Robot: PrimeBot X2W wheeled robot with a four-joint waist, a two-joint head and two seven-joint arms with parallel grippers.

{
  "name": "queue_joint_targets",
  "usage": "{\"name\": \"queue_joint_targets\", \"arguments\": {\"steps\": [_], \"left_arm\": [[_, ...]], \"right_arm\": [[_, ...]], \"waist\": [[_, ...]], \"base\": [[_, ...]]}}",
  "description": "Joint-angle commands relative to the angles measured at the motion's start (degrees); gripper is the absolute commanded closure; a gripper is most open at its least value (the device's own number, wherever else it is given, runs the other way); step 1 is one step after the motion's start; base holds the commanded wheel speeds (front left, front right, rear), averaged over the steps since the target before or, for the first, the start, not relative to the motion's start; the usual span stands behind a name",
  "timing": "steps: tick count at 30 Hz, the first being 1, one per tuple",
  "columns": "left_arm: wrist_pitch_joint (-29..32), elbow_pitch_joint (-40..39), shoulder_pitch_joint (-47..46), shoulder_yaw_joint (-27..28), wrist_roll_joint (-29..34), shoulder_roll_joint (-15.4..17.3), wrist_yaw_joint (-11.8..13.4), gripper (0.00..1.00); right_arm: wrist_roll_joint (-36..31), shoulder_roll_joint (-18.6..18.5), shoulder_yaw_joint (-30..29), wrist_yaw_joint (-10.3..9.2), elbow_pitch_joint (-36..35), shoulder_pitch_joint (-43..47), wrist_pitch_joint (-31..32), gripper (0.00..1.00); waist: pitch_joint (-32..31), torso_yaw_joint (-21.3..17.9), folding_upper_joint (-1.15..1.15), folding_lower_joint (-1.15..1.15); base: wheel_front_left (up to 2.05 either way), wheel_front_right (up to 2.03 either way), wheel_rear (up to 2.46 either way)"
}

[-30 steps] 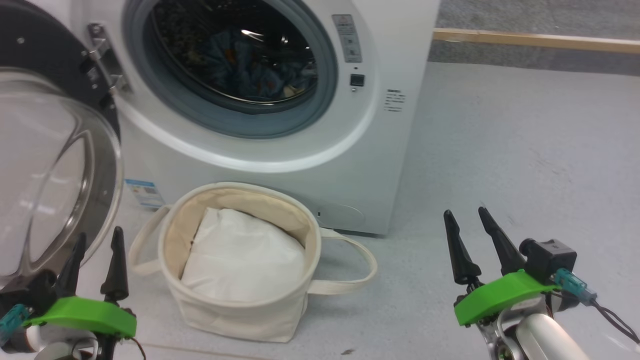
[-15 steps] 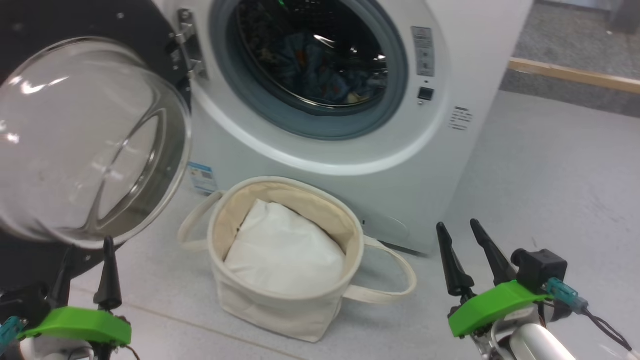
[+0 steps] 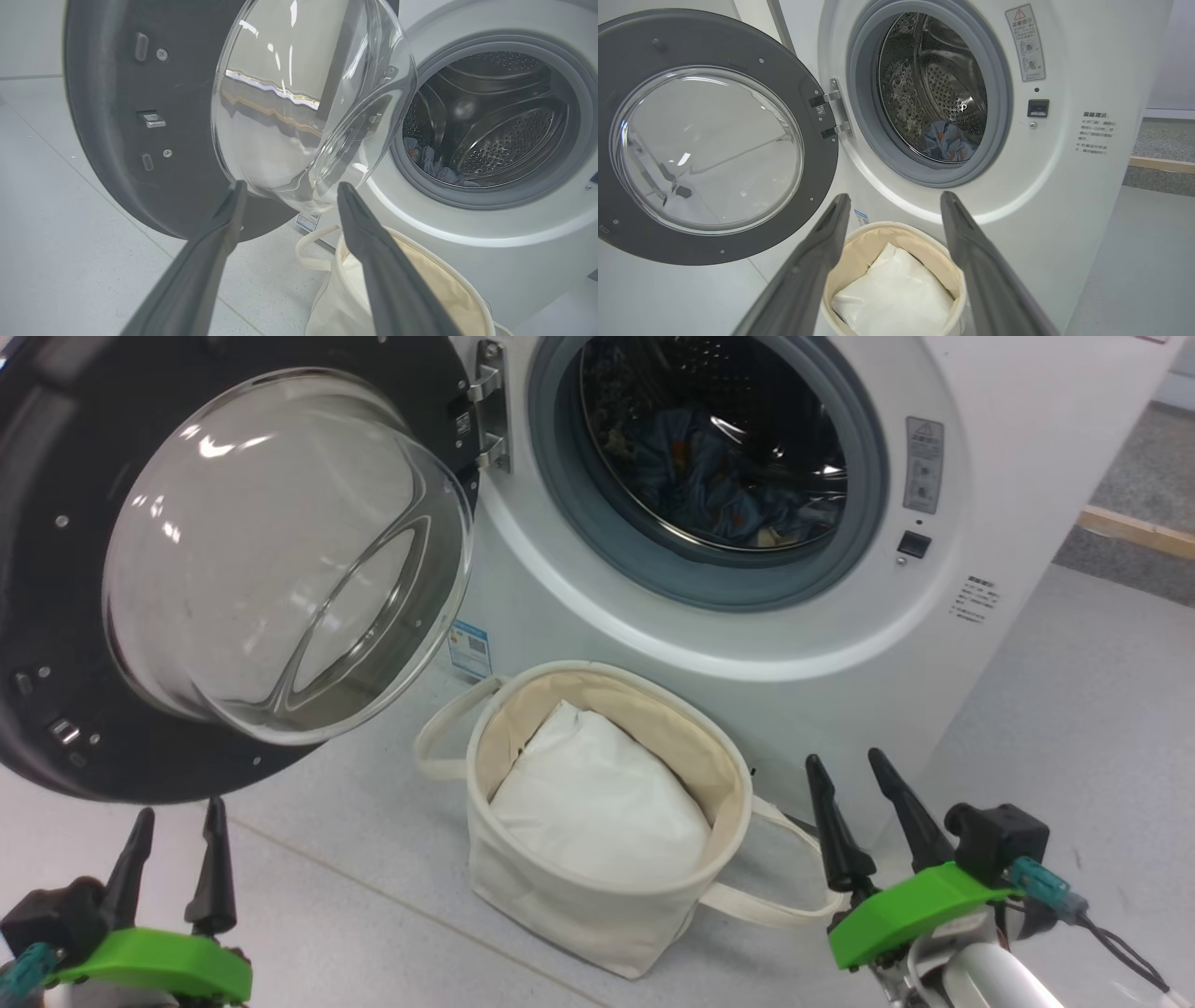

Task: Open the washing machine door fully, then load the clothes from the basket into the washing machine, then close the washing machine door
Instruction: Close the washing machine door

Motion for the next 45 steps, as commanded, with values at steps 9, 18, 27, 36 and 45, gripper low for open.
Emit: {"name": "queue_joint_targets", "arguments": {"steps": [9, 18, 27, 36, 45], "left_arm": [[-0.3, -4.7, 0.3, 4.1, -1.4, 1.1, -0.3, 0.0], [-0.3, -6.0, 1.6, 5.2, -1.6, 0.5, -0.3, 0.0], [-0.3, -6.4, 1.9, 5.2, -1.4, 0.5, -0.3, 0.0], [-0.3, -6.1, 1.7, 4.4, -1.9, 1.0, -0.3, 0.0], [-0.3, -10.3, 0.7, 3.3, -4.4, 2.2, -0.3, 1.0]], "right_arm": [[1.1, 0.2, 3.1, 0.05, -0.7, -3.8, -0.7, 0.0], [2.0, 0.2, 5.2, 0.05, 0.1, -5.6, -0.7, 0.0], [2.3, 0.1, 5.3, 0.05, 0.5, -5.8, -0.7, 0.0], [2.2, 0.2, 4.9, 0.05, 0.4, -5.2, -0.7, 0.0], [2.1, 0.1, 4.6, 0.05, 0.2, -4.5, -0.7, 0.0]], "waist": [[1.1, 1.6, 0.0, 0.0], [1.7, 2.1, 0.0, 0.0], [1.4, 2.0, 0.0, 0.0], [1.2, 1.8, 0.0, 0.0], [1.0, 1.7, 0.0, 0.0]], "base": [[0.0, 0.0, 0.0], [0.0, 0.0, 0.0], [0.0, 0.0, 0.0], [0.0, 0.0, 0.0], [0.0, 0.0, 0.0]]}}
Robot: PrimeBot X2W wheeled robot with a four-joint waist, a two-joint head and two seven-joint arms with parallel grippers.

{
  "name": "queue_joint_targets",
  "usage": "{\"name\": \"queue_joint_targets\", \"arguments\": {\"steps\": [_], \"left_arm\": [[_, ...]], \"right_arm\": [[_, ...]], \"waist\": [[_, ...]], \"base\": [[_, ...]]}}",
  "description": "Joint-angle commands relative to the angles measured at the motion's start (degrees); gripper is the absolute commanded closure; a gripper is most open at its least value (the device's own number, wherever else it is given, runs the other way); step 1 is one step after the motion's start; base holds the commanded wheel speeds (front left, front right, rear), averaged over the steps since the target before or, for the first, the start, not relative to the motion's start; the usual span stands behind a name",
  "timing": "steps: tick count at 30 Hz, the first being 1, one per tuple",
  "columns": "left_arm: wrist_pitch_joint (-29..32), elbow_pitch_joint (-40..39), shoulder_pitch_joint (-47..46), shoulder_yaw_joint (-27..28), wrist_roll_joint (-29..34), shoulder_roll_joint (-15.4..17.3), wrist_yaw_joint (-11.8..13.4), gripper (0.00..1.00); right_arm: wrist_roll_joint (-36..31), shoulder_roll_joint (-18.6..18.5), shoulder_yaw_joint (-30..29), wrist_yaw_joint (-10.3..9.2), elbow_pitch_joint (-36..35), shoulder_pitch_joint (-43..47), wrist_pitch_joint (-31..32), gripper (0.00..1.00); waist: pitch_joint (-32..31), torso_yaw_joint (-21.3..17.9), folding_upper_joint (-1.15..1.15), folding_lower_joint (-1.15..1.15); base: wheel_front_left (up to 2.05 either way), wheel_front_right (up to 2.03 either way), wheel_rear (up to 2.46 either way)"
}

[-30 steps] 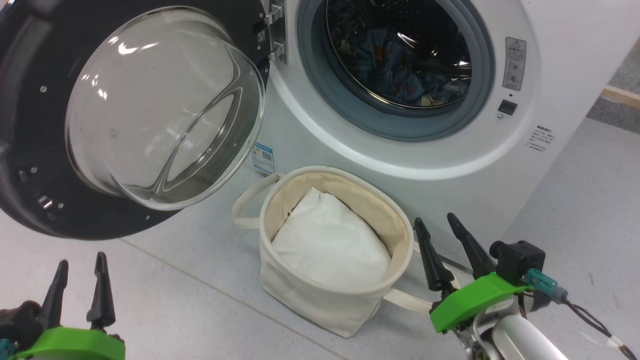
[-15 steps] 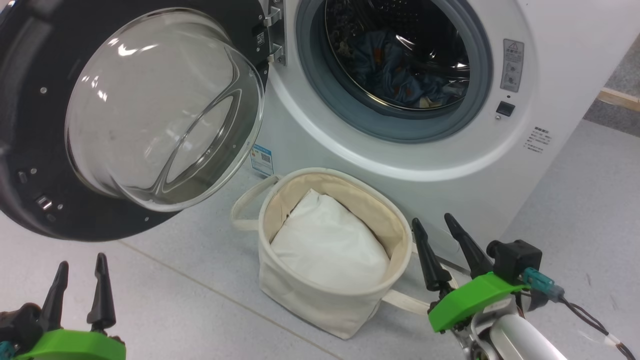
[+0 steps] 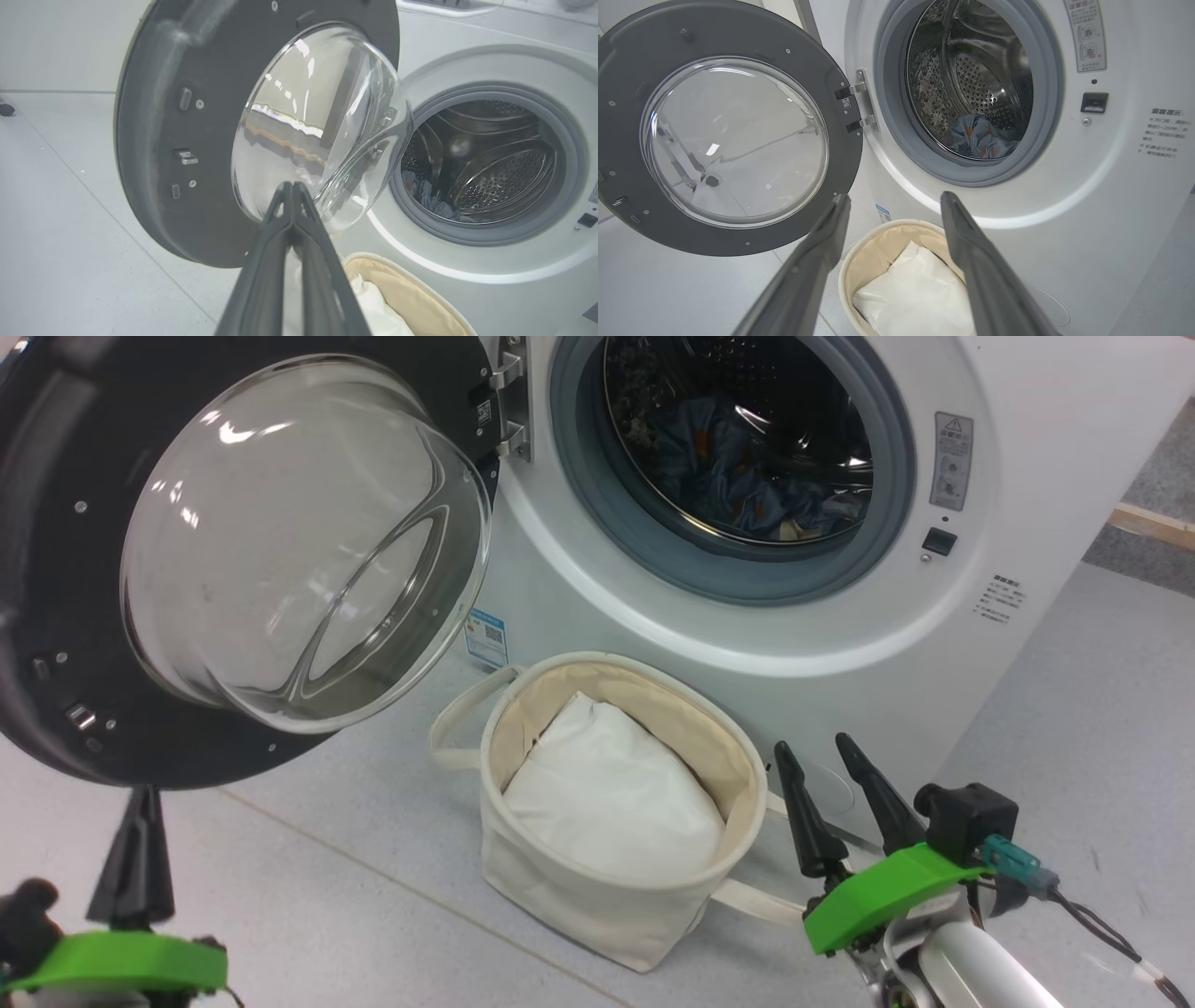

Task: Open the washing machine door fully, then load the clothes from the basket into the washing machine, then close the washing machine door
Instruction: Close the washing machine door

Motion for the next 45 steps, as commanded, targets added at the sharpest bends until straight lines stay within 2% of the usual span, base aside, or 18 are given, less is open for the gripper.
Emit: {"name": "queue_joint_targets", "arguments": {"steps": [1, 4, 6, 9, 12, 16, 19, 22, 28, 35, 45], "left_arm": [[-0.3, -3.1, -3.2, 1.7, -0.6, 2.1, -0.3, 1.0], [-0.3, -7.8, -5.1, 1.7, -3.6, 4.1, -0.3, 1.0], [0.8, -10.5, -7.1, 2.8, -8.4, 5.0, -0.3, 1.0], [4.2, -13.4, -10.8, 6.2, -15.9, 7.0, -0.3, 1.0], [8.4, -12.6, -14.7, 10.7, -22.9, 8.6, 0.5, 1.0], [14.6, -5.3, -19.8, 15.7, -30.8, 10.9, 3.4, 1.0], [18.5, 2.1, -23.3, 18.1, -34.2, 13.7, 5.3, 1.0], [19.4, 8.8, -27.2, 22.0, -38.1, 16.3, 6.0, 1.0], [23.5, 22.0, -32.5, 26.9, -44.6, 20.6, 5.4, 1.0], [26.8, 30.3, -34.1, 28.0, -46.5, 23.9, 4.8, 1.0], [36.5, 39.9, -37.9, 27.2, -49.5, 25.8, 3.1, 1.0]], "right_arm": [[0.1, -0.2, 0.5, 0.05, -1.8, -0.8, -0.7, 0.0], [0.2, -0.4, 0.5, 0.05, -1.8, -0.5, -0.7, 0.0], [0.3, -0.5, 0.4, 0.05, -1.8, -0.2, -0.7, 0.0], [0.3, -0.5, 0.2, 0.05, -1.9, 0.3, -0.7, 0.0], [0.2, -0.5, -0.3, 0.05, -2.0, 1.2, -0.7, 0.0], [-0.2, -0.7, -1.1, 0.05, -2.1, 2.5, -0.7, 0.0], [-0.5, -1.2, -1.8, 0.05, -2.5, 3.4, -0.7, 0.0], [-1.1, -2.1, -2.0, 0.05, -2.9, 3.2, -0.7, 0.0], [-1.7, -5.1, -1.7, 0.05, -3.0, 2.0, -0.7, 0.0], [-1.8, -7.1, -1.4, 0.05, -3.5, 0.6, -0.7, 0.0], [-1.6, -7.9, -1.2, 0.05, -3.6, -0.4, -0.7, 0.0]], "waist": [[0.0, 0.0, 0.0, 0.0], [-0.2, -0.1, 0.0, 0.0], [-0.4, -0.2, 0.0, 0.0], [-0.8, -0.5, 0.0, 0.0], [-1.2, -1.1, 0.0, 0.0], [-1.8, -2.0, 0.0, 0.0], [-1.5, -3.0, 0.0, 0.0], [-0.1, -4.7, 0.0, 0.0], [3.7, -7.9, 0.0, 0.0], [5.5, -10.2, 0.0, 0.0], [7.3, -10.7, 0.0, 0.0]], "base": [[0.0, 0.0, 0.0], [0.0, 0.0, 0.0], [0.0, 0.0, 0.0], [0.0, 0.0, 0.0], [0.0, 0.0, 0.0], [0.0, 0.0, 0.0], [0.0, 0.0, 0.0], [0.0, 0.0, 0.0], [0.0, 0.0, 0.0], [0.0, 0.0, 0.0], [0.0, 0.0, 0.0]]}}
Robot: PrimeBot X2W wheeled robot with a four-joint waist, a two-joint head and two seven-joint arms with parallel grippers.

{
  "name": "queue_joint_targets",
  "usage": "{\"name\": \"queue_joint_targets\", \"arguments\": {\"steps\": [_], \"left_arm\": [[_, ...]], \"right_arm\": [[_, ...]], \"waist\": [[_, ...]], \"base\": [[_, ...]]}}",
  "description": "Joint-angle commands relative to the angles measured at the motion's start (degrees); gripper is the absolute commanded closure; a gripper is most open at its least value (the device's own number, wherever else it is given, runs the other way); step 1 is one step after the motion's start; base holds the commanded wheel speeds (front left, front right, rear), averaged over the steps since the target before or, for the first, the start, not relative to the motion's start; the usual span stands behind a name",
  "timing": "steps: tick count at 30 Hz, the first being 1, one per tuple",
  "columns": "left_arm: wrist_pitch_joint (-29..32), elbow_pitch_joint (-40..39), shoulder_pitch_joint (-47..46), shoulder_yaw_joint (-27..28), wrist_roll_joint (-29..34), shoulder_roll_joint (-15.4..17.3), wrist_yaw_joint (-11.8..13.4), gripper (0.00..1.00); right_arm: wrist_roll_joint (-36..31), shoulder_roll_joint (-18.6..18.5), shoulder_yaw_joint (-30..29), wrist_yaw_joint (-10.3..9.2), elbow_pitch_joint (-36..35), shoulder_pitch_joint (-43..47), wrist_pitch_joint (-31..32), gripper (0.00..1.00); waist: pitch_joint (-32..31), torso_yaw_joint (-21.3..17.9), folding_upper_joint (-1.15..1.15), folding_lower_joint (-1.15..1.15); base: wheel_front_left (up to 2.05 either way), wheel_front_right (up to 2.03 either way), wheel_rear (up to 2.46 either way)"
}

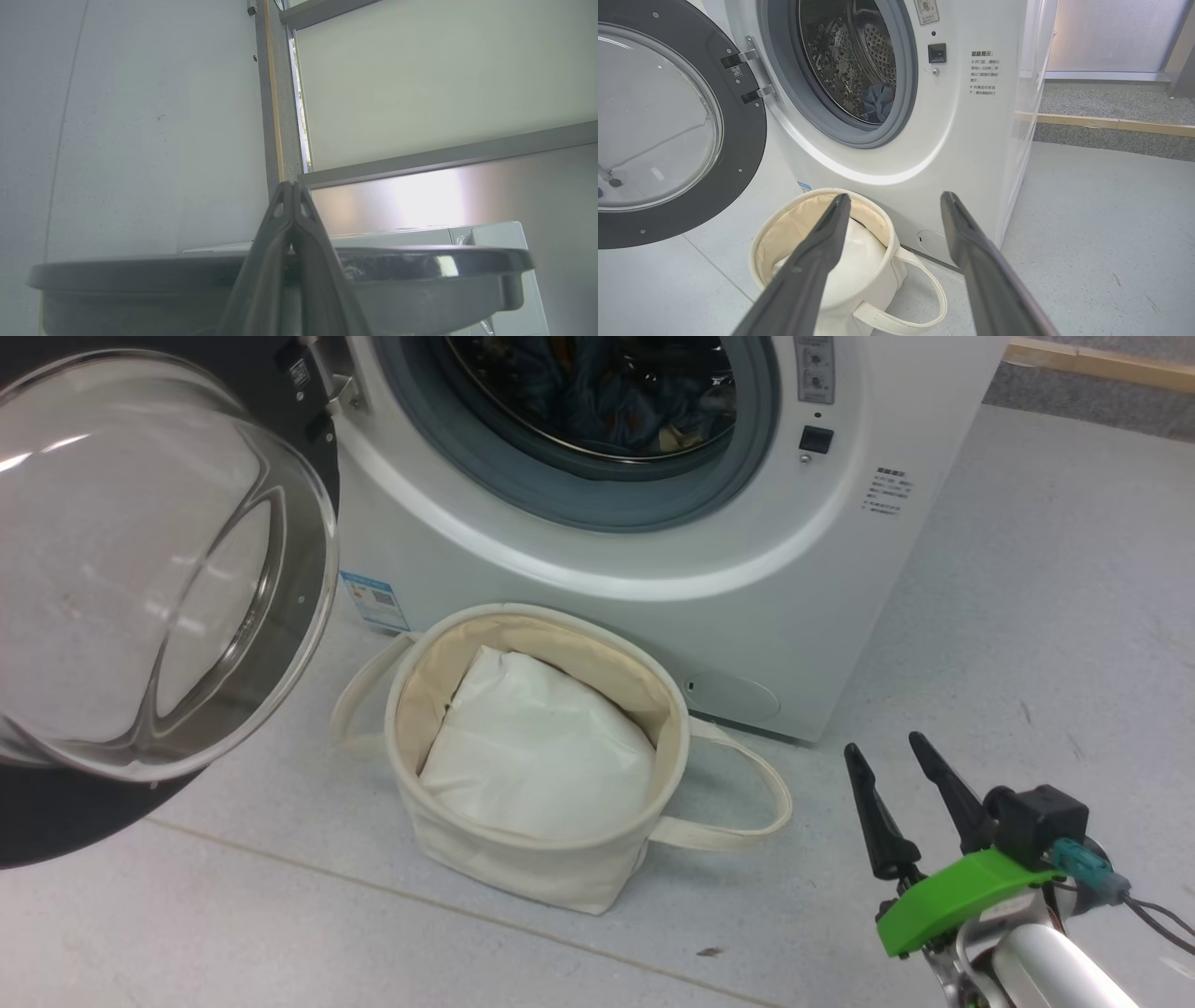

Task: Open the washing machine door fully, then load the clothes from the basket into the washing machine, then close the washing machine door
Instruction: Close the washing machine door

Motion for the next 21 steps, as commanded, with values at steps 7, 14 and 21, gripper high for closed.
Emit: {"name": "queue_joint_targets", "arguments": {"steps": [7, 14, 21], "left_arm": [[15.1, 2.1, -2.1, -5.9, 1.2, 2.0, -2.2, 1.0], [27.1, -1.1, 0.0, -11.3, 1.8, -1.7, -3.6, 1.0], [37.1, -11.7, 5.3, -12.9, -1.5, -5.2, -3.8, 1.0]], "right_arm": [[-0.1, -0.4, 0.1, 0.05, -1.8, -2.1, -0.7, 0.0], [-0.1, 1.6, -0.6, 0.05, -2.0, -1.2, -0.7, 0.0], [-0.3, 3.8, -1.9, 0.05, -2.1, 0.4, -0.7, 0.0]], "waist": [[0.3, 1.7, 0.0, 0.0], [-1.2, 3.8, 0.0, 0.0], [-2.8, 4.8, 0.0, 0.0]], "base": [[0.0, 0.0, 0.0], [0.0, 0.0, 0.0], [0.0, 0.0, 0.0]]}}
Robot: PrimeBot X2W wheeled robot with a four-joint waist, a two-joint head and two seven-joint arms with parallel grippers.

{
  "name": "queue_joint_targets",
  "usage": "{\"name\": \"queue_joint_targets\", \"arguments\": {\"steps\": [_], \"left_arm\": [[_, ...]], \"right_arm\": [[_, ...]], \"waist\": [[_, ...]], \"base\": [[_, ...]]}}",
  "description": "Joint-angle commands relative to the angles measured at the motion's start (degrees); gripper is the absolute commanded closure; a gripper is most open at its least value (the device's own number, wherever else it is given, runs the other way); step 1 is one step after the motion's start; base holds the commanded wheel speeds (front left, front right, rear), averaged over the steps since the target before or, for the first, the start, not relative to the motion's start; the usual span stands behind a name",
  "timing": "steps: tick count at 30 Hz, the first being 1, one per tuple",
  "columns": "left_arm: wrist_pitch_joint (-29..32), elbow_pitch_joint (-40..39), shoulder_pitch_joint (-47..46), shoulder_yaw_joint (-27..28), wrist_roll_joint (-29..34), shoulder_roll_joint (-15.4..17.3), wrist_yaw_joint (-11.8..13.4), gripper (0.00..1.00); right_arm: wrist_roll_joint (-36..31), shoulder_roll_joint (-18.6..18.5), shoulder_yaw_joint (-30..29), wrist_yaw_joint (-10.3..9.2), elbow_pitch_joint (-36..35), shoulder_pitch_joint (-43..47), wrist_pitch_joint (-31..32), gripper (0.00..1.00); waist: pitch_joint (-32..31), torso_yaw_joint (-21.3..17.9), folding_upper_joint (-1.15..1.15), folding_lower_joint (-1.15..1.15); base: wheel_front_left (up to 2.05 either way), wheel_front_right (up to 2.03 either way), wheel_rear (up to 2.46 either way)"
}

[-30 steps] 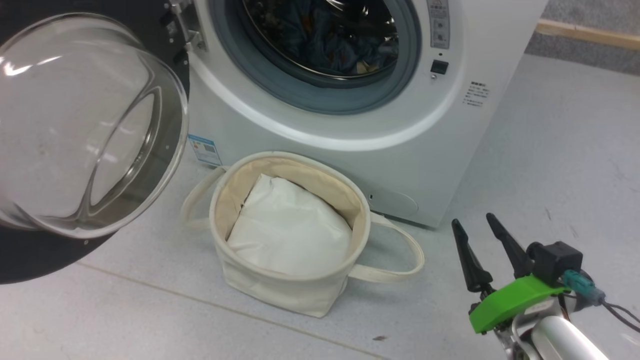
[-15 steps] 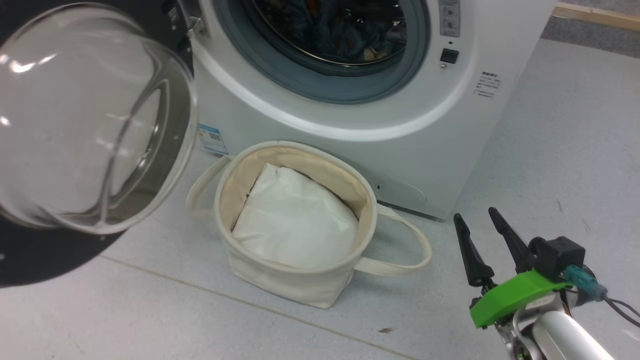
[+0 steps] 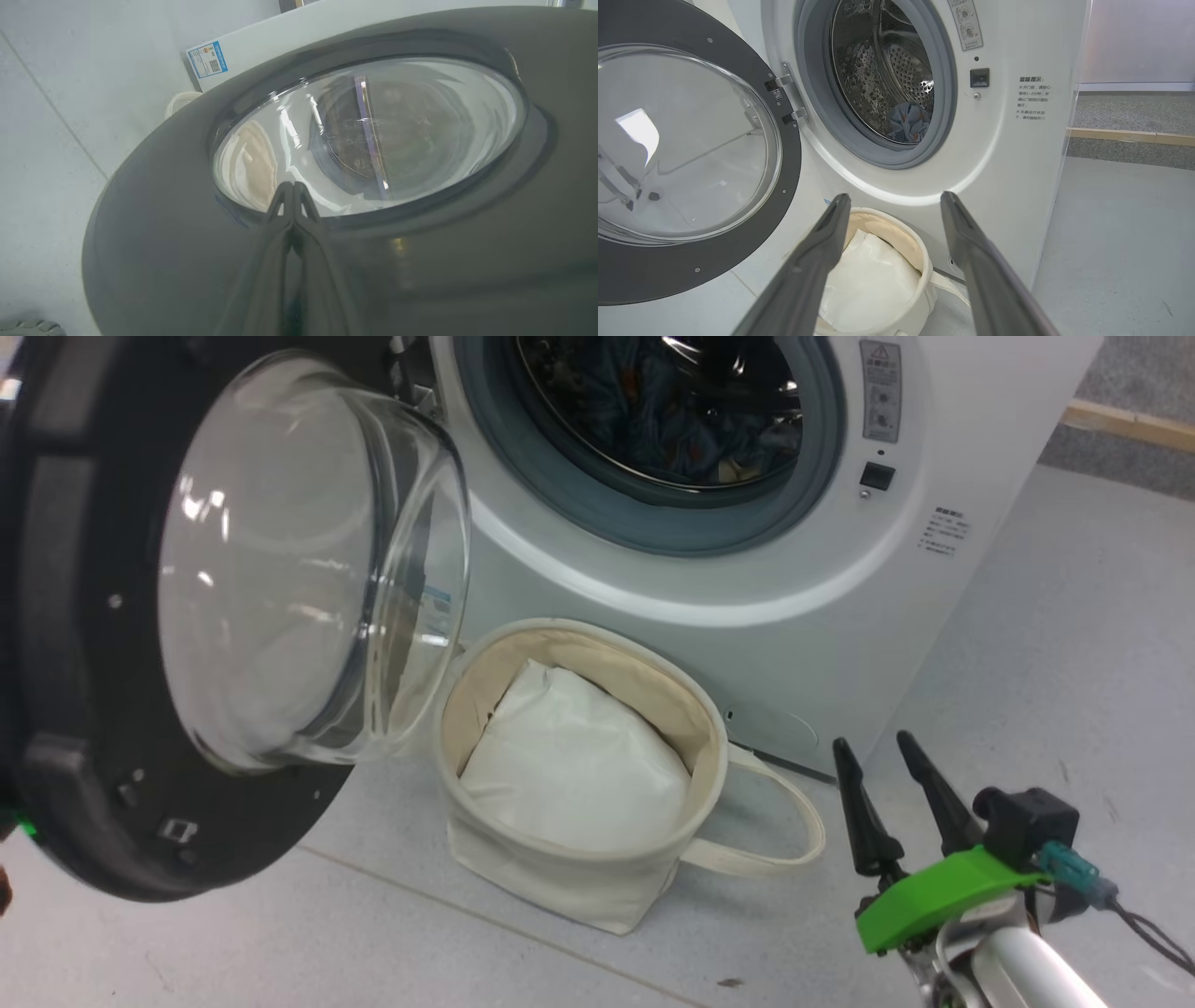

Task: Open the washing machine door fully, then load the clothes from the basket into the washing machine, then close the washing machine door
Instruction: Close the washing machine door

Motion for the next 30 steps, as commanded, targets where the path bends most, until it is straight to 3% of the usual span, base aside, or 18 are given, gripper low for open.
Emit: {"name": "queue_joint_targets", "arguments": {"steps": [1, 8, 16, 24, 30], "left_arm": [[1.9, -3.8, 0.0, 1.2, -1.1, 2.2, -0.4, 1.0], [6.3, -14.4, 5.5, 0.8, -2.4, -0.2, 2.1, 1.0], [11.1, -33.8, 13.2, -3.5, -1.7, -7.0, 9.0, 1.0], [11.3, -49.9, 18.4, -8.5, 0.1, -14.6, 15.8, 1.0], [7.7, -51.6, 17.4, -8.8, 1.5, -17.0, 16.5, 1.0]], "right_arm": [[-0.3, 0.1, 0.4, 0.05, -1.8, 0.1, -0.7, 0.0], [-0.3, 1.4, -0.2, 0.05, -1.6, 1.3, -0.7, 0.0], [-0.2, 2.9, -0.2, 0.05, -1.7, 1.7, -0.7, 0.0], [-0.4, 3.9, 0.0, 0.05, -1.8, 1.4, -0.7, 0.0], [-0.6, 4.0, -0.2, 0.05, -1.9, 1.0, -0.7, 0.0]], "waist": [[-0.5, 0.2, 0.0, 0.0], [-2.2, 0.1, 0.0, 0.0], [-3.8, -2.4, 0.0, 0.0], [-4.2, -9.3, 0.0, 0.0], [-3.5, -17.2, 0.0, 0.0]], "base": [[0.0, 0.0, 0.0], [0.0, 0.0, 0.0], [0.0, 0.0, 0.0], [0.0, 0.0, 0.0], [0.0, 0.0, 0.0]]}}
